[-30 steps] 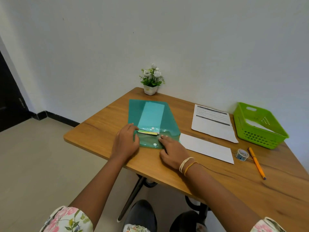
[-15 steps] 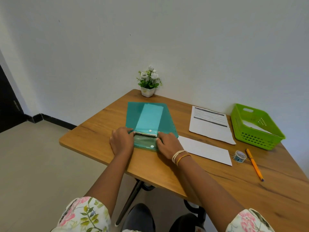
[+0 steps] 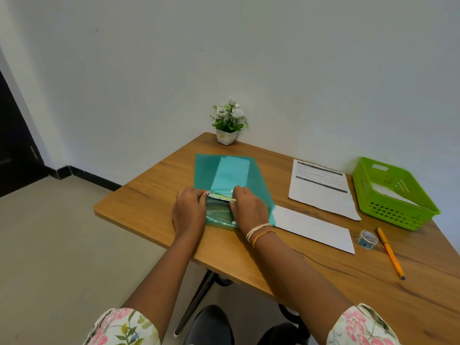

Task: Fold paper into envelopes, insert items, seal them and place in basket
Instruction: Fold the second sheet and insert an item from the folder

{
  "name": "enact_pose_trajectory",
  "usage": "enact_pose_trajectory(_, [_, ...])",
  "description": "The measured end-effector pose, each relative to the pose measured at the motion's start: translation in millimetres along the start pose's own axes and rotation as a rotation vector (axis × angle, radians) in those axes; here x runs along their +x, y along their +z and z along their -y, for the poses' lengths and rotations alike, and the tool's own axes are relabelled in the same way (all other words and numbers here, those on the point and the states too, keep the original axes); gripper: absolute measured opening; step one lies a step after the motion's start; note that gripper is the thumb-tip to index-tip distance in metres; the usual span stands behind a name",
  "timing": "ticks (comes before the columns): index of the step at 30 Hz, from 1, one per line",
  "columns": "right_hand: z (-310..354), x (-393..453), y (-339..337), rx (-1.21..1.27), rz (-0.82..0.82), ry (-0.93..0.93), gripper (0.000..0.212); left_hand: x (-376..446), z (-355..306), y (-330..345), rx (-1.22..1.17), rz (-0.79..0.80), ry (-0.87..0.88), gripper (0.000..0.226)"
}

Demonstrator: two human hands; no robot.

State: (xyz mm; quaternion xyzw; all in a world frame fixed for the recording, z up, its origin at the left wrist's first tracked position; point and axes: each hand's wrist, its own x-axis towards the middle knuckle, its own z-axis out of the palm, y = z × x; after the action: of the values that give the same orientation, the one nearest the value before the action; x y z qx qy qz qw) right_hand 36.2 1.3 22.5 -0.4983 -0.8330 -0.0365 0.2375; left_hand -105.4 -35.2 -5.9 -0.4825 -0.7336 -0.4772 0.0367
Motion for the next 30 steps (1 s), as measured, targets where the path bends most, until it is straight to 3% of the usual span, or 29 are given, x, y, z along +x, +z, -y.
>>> enact_pose_trajectory(16, [-4.7, -11.8, 2.3, -0.048, -0.068, -0.099, 0.016, -1.8, -1.5, -1.4, 0.008, -0.021, 0.014, 0.021])
enact_pose_trajectory(23, [-9.5, -8.0, -5.6, 0.24, -0.03, 0.137, 0.006, -1.7, -1.3, 1.0, 0.048, 0.018, 0.042, 0.017])
enact_pose_trajectory(30, [-20.0, -14.4, -25.9, 0.444, 0.158, 0.147, 0.01, -0.4, 0.1, 4.0, 0.122, 0.109, 0.037, 0.016])
